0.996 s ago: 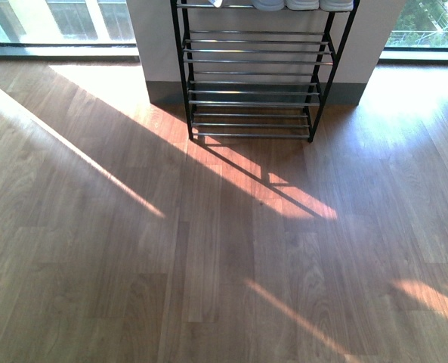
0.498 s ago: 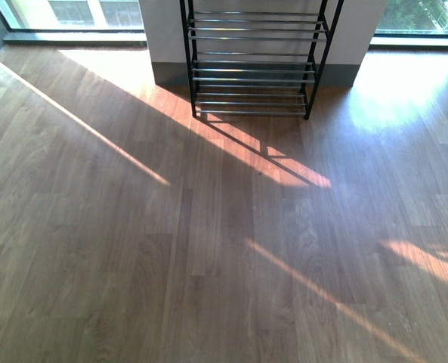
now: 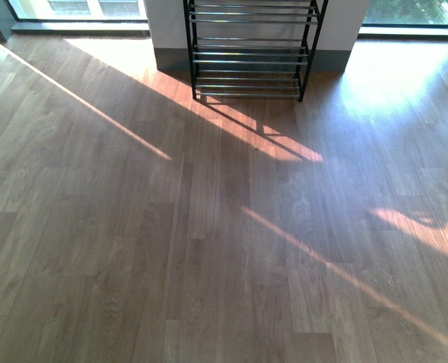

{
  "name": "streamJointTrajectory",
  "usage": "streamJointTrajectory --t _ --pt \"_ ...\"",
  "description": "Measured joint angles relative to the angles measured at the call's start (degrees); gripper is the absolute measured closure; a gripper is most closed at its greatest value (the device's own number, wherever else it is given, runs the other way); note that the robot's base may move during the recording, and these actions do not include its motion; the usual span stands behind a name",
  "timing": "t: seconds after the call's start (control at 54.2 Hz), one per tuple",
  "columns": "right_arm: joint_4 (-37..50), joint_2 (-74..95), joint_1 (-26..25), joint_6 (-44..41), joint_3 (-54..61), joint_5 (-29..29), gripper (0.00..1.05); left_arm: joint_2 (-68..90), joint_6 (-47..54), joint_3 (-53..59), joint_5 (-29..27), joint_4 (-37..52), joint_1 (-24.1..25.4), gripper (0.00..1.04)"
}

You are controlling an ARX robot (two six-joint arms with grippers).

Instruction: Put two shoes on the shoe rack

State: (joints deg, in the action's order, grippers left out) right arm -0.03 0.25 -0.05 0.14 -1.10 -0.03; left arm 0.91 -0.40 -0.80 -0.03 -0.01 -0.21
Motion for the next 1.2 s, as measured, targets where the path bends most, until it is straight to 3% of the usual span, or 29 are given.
streamJointTrajectory --t 1.199 --pt "0.0 -0.04 0.0 0.02 0.0 0.04 0.09 0.0 0.04 0.0 0.02 0.0 0.0 0.09"
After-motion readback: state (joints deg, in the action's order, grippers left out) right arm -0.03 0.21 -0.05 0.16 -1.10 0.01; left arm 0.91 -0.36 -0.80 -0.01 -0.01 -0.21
